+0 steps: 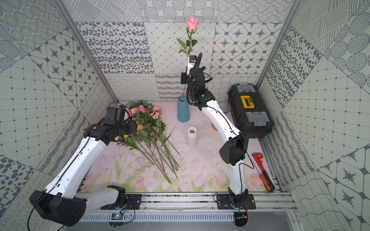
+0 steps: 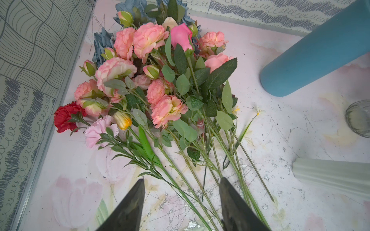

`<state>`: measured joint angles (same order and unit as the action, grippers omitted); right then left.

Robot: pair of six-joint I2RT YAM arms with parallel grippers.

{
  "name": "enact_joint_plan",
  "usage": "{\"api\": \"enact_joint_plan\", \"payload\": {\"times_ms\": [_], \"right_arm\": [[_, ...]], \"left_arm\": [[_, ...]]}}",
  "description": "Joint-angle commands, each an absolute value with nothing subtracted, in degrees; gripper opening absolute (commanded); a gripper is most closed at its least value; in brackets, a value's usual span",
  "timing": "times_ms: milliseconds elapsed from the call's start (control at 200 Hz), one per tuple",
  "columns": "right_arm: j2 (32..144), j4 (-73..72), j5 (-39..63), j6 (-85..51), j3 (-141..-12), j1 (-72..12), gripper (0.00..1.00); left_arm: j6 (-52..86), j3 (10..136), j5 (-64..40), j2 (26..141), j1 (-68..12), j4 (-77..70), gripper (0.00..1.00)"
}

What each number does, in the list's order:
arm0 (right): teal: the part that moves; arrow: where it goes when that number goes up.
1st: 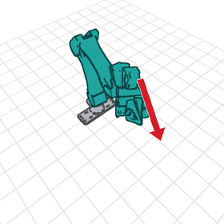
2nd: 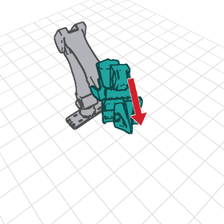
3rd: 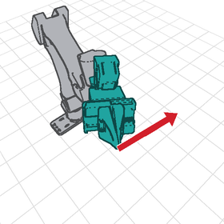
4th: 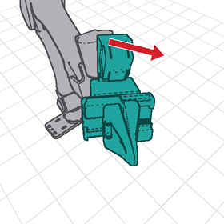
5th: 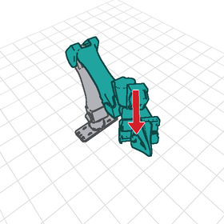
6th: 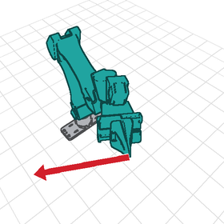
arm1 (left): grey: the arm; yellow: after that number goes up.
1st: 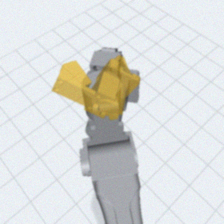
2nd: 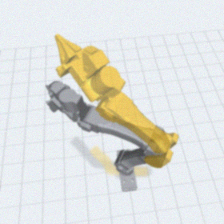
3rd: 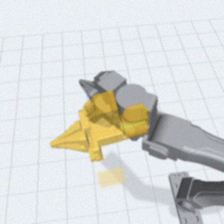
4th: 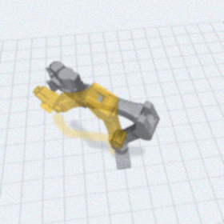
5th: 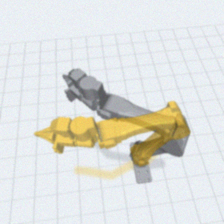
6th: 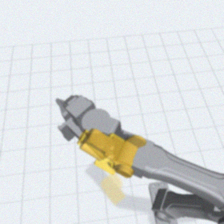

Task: Place the pink flowers into the vase
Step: Place the flower in the vase.

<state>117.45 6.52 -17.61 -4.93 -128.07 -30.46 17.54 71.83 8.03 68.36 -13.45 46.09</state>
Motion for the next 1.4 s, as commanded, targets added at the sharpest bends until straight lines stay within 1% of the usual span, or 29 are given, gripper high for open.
{"api": "enact_joint_plan", "payload": {"times_ms": [0,405,720,1001,1096,1166,1326,1376,1396], "right_arm": [[119.63,3.16,-17.52,-4.91,-126.99,-30.32,0.00],[120.39,-2.54,-15.21,-10.30,-115.98,-29.63,0.00],[122.15,-2.55,-12.98,-14.43,-112.22,-28.49,0.00],[123.40,-2.30,-12.18,-15.53,-110.32,-28.12,0.00],[123.35,-2.20,-12.02,-15.81,-109.48,-28.11,0.09],[123.11,-2.20,-12.08,-16.13,-108.83,-28.07,0.21],[122.15,-1.68,-12.11,-15.98,-107.74,-28.08,0.31],[121.77,-1.34,-12.26,-15.74,-107.60,-28.12,0.36],[121.53,-1.09,-12.36,-15.78,-107.50,-28.12,0.40]], "left_arm": [[17.75,71.63,6.15,68.03,-13.01,45.88,0.59],[17.75,71.54,6.50,68.45,-12.82,45.88,0.59],[18.09,71.54,6.67,68.98,-12.75,46.01,0.59],[18.11,71.54,6.68,68.99,-12.73,45.93,0.60],[18.06,71.54,6.85,68.87,-12.70,45.88,0.60],[18.11,71.54,6.90,68.90,-12.61,45.88,0.61],[18.24,71.54,7.04,68.90,-12.57,45.91,0.61],[18.33,71.54,7.08,68.94,-12.41,45.99,0.62],[18.32,71.54,7.11,68.96,-12.42,46.01,0.62]]}}
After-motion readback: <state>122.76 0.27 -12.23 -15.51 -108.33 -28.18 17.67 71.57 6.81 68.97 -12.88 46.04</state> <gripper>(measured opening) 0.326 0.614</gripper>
